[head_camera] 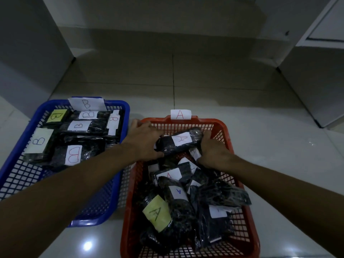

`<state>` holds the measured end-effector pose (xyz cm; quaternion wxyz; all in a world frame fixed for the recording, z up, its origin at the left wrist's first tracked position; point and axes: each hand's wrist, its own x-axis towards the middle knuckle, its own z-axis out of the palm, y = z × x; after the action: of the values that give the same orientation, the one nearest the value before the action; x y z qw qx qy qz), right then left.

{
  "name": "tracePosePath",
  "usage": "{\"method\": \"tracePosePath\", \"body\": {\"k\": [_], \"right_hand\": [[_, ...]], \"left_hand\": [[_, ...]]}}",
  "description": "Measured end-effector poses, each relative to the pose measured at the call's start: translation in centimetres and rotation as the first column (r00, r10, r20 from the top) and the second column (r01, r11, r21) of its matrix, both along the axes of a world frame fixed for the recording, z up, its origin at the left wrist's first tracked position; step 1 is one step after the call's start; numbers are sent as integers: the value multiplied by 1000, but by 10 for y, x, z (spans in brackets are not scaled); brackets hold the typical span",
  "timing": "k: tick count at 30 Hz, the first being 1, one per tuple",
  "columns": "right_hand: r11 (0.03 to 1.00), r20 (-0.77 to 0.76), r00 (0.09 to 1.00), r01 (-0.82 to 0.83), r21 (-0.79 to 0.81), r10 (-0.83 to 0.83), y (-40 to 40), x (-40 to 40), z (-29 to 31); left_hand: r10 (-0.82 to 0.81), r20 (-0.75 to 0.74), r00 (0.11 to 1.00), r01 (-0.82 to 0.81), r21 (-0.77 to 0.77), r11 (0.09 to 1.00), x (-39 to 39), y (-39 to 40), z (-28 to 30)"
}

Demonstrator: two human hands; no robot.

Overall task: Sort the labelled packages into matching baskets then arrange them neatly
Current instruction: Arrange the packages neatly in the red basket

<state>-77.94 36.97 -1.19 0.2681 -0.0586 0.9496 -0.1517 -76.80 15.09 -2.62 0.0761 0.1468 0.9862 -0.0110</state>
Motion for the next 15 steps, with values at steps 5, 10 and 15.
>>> {"method": "tracePosePath", "body": {"k": [5, 10, 15], "right_hand": [[947, -185, 963, -138, 290, 196, -2, -1, 65], [894, -162, 948, -188, 407, 274, -1, -5, 114], [965, -51, 972, -235, -113, 230, -7, -7, 124]], "left_hand": [[38, -20, 999, -38, 1, 999, 2, -3, -1], [71, 23, 997, -73, 79, 994, 2, -9, 4], [132, -108, 985, -94, 302, 949, 7, -28, 10]]}}
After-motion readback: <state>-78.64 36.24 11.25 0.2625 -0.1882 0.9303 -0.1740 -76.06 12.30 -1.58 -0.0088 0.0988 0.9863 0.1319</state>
